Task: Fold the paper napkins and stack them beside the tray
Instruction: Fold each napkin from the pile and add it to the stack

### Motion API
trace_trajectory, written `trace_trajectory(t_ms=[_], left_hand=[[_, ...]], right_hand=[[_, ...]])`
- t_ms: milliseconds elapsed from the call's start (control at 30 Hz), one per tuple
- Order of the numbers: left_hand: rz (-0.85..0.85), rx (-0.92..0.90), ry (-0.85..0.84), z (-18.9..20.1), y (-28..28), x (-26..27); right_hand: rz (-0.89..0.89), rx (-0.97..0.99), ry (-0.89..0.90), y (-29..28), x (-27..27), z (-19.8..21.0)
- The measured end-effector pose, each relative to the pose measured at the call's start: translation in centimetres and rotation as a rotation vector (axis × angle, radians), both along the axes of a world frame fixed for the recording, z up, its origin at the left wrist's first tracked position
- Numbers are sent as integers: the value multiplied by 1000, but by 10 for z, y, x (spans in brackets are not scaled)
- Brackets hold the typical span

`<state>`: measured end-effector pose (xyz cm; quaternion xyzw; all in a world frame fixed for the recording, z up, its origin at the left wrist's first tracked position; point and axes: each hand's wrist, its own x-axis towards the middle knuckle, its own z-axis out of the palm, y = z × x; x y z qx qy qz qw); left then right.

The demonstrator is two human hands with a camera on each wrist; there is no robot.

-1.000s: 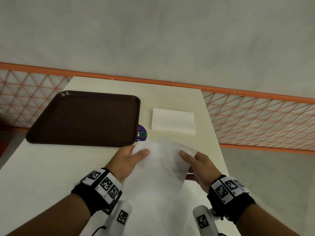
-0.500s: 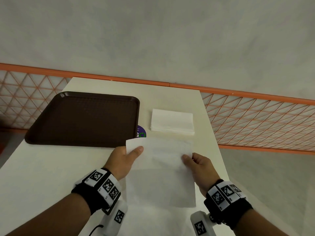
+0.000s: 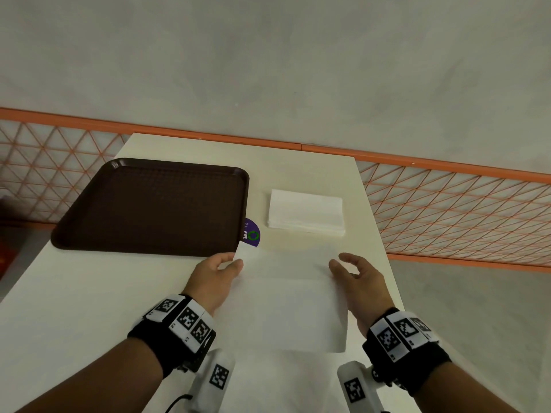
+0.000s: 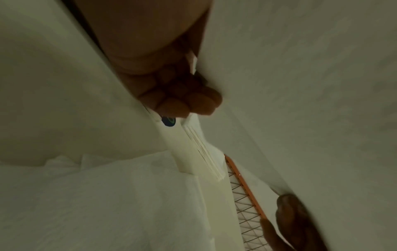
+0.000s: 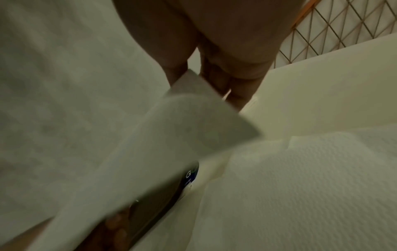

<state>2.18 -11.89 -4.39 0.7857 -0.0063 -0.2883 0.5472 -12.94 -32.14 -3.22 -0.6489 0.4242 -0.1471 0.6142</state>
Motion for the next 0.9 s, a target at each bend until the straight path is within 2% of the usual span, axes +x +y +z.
trace_trajectory(t_ms=[67,167,267,400,567,700,900], left_hand=[[10,41,-27,0,-1,2],[-11,-13,-60,4,1,2],[-185,-151,-37,11,6,4],[-320,-82,-106,15,10,13],[-319,-64,-218,27,4,16],[-299,-93,-210,29,3,21],[-227,-180,-129,33,-5,21]], right_hand=[[45,17,-27,3,-3,3],[139,62,-73,5,-7,7],[174,81,-108,4,-7,12],[186,24,-129,0,-5,17],[220,-45,-122,-2,-5,18],[234,2,-147,-5,-7,20],[159,117,-246,-10,-3,25]])
